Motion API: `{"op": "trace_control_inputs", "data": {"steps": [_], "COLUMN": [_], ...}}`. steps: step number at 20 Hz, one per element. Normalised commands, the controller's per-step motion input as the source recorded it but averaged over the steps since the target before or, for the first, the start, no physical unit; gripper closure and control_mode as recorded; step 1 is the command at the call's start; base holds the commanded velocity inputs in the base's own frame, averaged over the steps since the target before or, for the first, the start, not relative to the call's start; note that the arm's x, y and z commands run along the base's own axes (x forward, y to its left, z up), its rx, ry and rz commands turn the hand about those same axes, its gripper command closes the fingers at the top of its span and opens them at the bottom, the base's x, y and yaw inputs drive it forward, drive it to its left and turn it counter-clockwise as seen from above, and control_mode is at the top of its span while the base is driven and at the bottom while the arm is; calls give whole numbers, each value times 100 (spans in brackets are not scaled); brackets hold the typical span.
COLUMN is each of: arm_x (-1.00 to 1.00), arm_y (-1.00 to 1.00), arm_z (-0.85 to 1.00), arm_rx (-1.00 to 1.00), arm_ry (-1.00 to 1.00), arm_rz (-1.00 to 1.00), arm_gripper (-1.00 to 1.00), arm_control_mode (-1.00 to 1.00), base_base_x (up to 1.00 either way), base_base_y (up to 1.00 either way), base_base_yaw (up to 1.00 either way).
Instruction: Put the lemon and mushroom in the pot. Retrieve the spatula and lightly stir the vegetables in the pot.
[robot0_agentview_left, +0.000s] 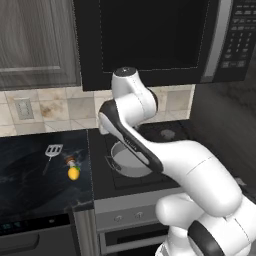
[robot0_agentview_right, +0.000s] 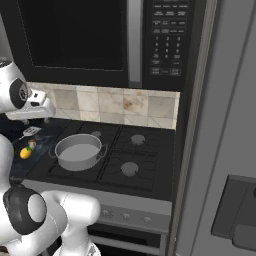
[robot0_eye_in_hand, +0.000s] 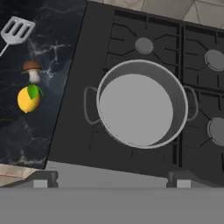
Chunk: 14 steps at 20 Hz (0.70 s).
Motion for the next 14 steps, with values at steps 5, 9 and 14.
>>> {"op": "trace_control_inputs", "data": {"steps": [5, 9, 14], "arm_x": [-52, -21, 4], "arm_y": [93, 18, 19], "arm_z": [-28, -68, -69], "arm_rx": [-7, 1, 2], "arm_ry": [5, 7, 4], "arm_rz": [7, 12, 11], "arm_gripper": [-100, -100, -100], "arm_control_mode": [-100, -100, -100], "base_base_x": [0, 0, 0], "base_base_y": [0, 0, 0], "base_base_yaw": [0, 0, 0]}}
